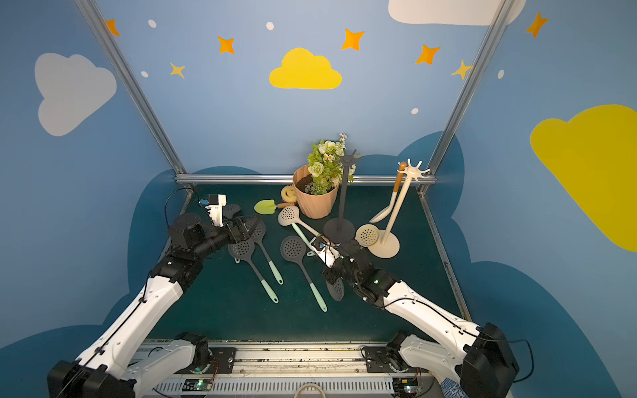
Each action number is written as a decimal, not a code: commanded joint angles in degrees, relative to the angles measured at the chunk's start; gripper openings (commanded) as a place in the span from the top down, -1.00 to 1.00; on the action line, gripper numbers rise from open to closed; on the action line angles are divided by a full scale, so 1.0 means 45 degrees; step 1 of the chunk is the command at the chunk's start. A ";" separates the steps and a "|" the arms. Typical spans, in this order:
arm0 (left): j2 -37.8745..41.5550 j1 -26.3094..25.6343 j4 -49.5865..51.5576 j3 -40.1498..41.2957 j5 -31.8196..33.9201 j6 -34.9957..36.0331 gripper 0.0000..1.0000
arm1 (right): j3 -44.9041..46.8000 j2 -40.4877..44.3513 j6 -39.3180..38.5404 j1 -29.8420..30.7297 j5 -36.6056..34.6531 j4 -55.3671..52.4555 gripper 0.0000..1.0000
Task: Hang the skimmer on the kitchen utensil rack
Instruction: Pick up the skimmer from the center of the board.
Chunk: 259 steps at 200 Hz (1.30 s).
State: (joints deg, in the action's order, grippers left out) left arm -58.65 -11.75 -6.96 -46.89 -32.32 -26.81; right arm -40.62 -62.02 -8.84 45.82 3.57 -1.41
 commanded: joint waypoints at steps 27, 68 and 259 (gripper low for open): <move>0.0003 -0.0321 -0.4717 0.1314 -0.2268 -0.0644 -0.93 | -0.0409 -0.0550 0.3065 -0.0095 0.0541 0.1748 0.96; -0.0355 -0.1373 -0.4988 0.1411 -0.2283 0.0466 -0.91 | -0.0469 -0.0986 0.3817 0.0016 0.0880 0.2362 0.95; -0.1137 -0.4010 -0.2119 0.0647 0.0101 0.1666 -1.00 | 0.1738 0.3545 0.3543 -0.2029 -0.3673 0.2286 0.94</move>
State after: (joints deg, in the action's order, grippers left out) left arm -63.42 -29.36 -19.40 -41.32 -32.86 -20.47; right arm -33.56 -49.17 8.10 40.10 -10.96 7.84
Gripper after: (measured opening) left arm 0.998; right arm 0.072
